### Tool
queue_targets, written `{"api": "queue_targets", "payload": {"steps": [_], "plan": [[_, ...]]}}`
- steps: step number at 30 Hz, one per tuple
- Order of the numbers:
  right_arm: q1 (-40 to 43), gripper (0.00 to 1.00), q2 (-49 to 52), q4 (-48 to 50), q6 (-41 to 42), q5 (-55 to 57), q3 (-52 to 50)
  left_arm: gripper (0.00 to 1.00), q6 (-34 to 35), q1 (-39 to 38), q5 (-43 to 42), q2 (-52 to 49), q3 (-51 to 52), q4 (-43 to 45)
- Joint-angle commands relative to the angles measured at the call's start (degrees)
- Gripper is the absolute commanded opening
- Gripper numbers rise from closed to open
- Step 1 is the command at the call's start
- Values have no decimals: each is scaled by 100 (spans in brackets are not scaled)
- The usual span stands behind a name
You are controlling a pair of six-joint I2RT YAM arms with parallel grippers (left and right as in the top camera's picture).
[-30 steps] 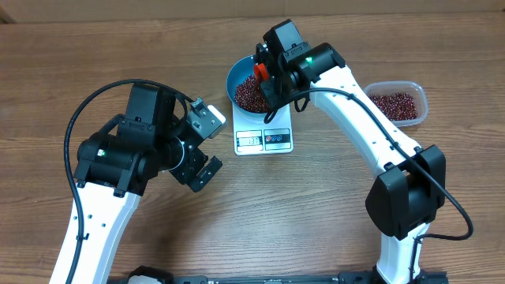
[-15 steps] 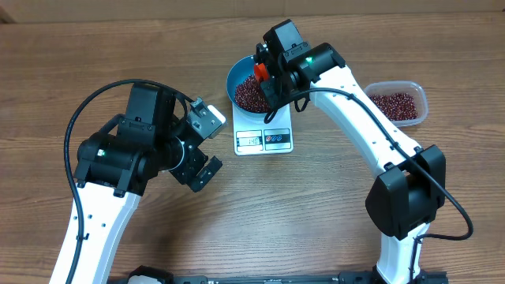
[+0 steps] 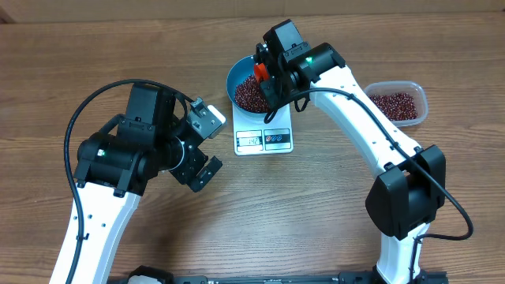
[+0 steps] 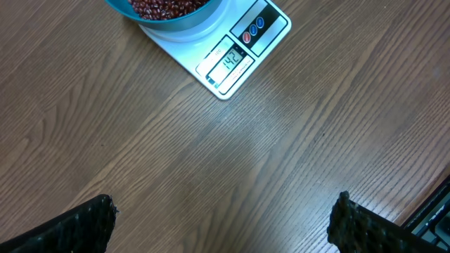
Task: Scoop item into bowl and weigh 150g on scale
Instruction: 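Hold the emptied scoop over the bowl while the scale settles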
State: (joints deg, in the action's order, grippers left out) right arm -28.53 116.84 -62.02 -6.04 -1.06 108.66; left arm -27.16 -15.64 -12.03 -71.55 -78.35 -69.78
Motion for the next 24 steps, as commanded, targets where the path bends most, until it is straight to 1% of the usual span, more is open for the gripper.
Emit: {"api": "queue_targets", "payload": {"steps": [1, 24], "plan": [[-17, 4, -295, 48, -28, 37, 205, 99, 57, 24, -111, -37, -2, 15], [-76, 4, -293, 184, -181, 66, 203, 100, 57, 24, -111, -37, -2, 15]]}}
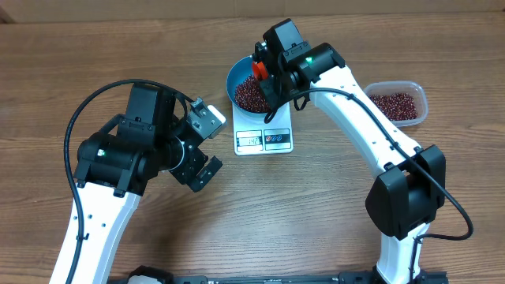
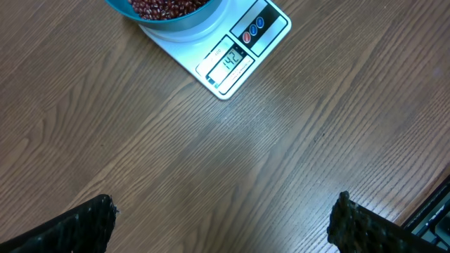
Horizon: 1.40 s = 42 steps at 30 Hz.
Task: Scoop item into bowl and weigh 150g on scale
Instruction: 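Hold the emptied scoop over the bowl while the scale settles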
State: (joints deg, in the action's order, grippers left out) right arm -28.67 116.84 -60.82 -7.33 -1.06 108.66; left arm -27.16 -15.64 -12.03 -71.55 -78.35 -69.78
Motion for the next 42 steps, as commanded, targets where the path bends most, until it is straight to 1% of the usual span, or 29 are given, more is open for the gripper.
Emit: {"api": "queue_targets", "payload": {"steps": [1, 16, 42], "plan": [[-63, 4, -293, 76, -50, 107, 203, 100, 59, 24, -111, -37, -2, 15], [-122, 4, -280, 111, -221, 114, 203, 100, 57, 24, -111, -37, -2, 15], [-155, 4, -302, 22, -170, 247, 203, 100, 59, 24, -111, -37, -2, 15]]}}
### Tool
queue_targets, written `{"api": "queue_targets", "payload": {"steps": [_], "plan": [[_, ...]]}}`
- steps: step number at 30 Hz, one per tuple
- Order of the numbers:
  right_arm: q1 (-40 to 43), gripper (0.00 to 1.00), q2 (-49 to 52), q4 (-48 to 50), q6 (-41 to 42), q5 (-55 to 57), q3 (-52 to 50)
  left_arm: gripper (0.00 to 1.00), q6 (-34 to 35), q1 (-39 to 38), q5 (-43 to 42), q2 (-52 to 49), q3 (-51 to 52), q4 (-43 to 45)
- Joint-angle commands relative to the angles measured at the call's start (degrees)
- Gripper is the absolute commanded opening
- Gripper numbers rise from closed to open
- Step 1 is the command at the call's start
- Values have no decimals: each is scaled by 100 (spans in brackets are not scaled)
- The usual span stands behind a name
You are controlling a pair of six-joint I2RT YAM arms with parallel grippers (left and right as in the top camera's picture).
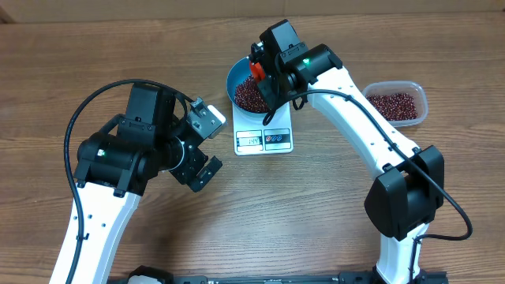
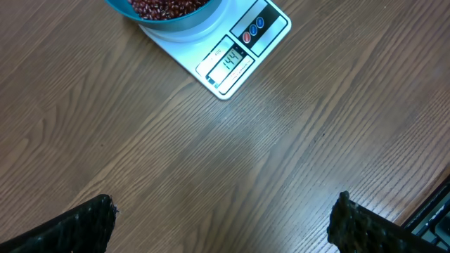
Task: Scoop item into bowl and weigh 150g on scale
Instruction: 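Hold the emptied scoop over the bowl while the scale settles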
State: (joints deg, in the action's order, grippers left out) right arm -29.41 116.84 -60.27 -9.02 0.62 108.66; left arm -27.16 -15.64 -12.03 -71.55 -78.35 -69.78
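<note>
A blue bowl of red beans stands on the white scale. In the left wrist view the bowl sits at the top edge and the scale display reads 144. My right gripper hangs over the bowl's right rim, shut on an orange scoop. My left gripper stands open above bare table, left of the scale, with nothing between its fingers.
A clear plastic tub holding more red beans stands at the right, past the right arm. The left arm's body covers the table's left middle. The wooden table runs on in front of the scale.
The scale reading has gone from 142 to 144. My right gripper with the scoop has shifted slightly up and left over the bowl. The left arm has not moved.
At both earlier moments my right gripper held the scoop over the bowl's right rim and the display read 142. Now the gripper stands a little further over the bowl and the display reads 144. My left gripper stayed open beside the scale throughout.
</note>
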Motion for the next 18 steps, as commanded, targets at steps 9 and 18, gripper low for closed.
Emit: {"api": "queue_targets", "payload": {"steps": [9, 18], "plan": [[-142, 4, -273, -2, -28, 168, 203, 100, 59, 24, -111, -37, -2, 15], [-181, 4, -271, -52, -31, 448, 203, 100, 59, 24, -111, -37, -2, 15]]}}
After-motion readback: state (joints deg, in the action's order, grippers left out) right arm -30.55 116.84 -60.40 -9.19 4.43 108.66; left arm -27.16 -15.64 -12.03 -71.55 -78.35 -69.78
